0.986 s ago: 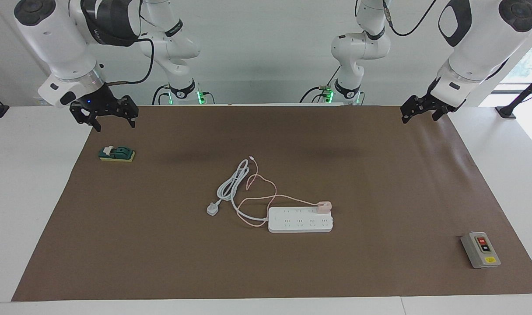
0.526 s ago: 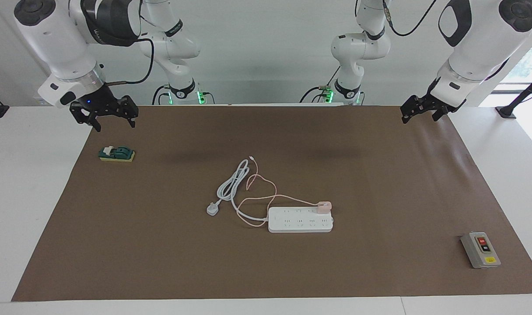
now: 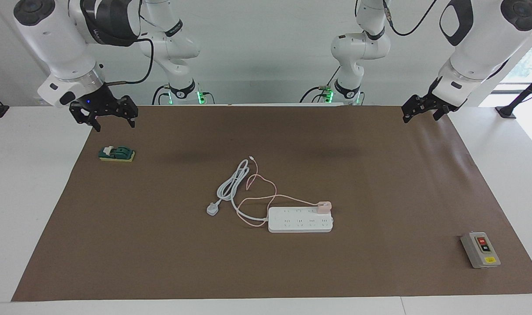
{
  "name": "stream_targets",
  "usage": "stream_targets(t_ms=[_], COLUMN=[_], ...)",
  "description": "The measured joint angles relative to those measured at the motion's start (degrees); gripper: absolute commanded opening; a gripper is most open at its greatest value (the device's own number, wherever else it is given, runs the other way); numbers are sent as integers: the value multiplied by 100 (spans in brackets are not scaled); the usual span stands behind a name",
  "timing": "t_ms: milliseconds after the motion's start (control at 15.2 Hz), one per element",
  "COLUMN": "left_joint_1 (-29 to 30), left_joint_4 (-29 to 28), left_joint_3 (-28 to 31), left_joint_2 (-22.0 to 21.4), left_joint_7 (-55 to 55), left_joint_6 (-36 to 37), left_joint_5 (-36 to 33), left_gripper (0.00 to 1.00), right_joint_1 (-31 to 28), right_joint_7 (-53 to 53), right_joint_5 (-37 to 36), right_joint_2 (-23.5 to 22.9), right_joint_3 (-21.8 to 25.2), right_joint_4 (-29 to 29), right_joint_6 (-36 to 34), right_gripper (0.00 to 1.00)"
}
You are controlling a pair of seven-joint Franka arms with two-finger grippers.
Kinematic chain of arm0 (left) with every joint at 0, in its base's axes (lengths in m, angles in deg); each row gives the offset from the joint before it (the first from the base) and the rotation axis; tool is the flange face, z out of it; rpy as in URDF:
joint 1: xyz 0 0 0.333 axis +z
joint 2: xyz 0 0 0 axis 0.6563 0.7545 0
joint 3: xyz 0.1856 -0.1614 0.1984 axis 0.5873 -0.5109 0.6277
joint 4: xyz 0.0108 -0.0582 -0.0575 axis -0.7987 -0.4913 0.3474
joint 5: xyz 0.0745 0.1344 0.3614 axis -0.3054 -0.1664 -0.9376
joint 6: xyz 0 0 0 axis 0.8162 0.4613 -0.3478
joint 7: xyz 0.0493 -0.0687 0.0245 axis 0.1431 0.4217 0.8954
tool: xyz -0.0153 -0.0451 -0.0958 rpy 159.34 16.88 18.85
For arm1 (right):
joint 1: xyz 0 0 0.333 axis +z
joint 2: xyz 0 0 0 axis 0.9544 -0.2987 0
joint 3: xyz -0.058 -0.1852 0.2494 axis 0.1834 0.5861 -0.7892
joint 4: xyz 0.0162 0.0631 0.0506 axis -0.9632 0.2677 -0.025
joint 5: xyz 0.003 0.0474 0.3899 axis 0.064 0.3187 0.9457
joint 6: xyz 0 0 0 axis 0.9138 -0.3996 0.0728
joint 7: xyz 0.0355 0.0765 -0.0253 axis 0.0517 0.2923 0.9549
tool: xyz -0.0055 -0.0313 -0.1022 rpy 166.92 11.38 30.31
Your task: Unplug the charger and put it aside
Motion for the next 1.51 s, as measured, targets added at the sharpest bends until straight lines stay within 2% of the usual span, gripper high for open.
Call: stream_targets(t_ms=[263, 657, 855, 1183, 1512], left_joint_1=[-2, -31, -316, -989, -1498], left_joint_4=[-17, -123, -394, -600, -483], left_joint_3=[-17, -83, -96, -124, -129], left_joint_2=[11, 231, 358, 1150, 2013], left_joint_7=[1233, 4150, 5918, 8648, 9941], left_joint_6=[-33, -344, -1043, -2479, -3394], left_joint_5=[69, 352, 386, 386, 387], left_gripper=[100, 100, 100, 100, 100], right_joint_1=[6, 2, -3, -5, 0], right_joint_7=[-14, -243, -749, -1714, -2528], right_joint_5=[0, 0, 0, 0, 22], right_joint_2=[0, 2, 5, 5, 5], right_joint_3=[-60, -63, -49, -46, -54], right_joint_4=[1, 8, 8, 8, 15], right_joint_6=[0, 0, 4, 4, 4], right_gripper=[100, 100, 100, 100, 100])
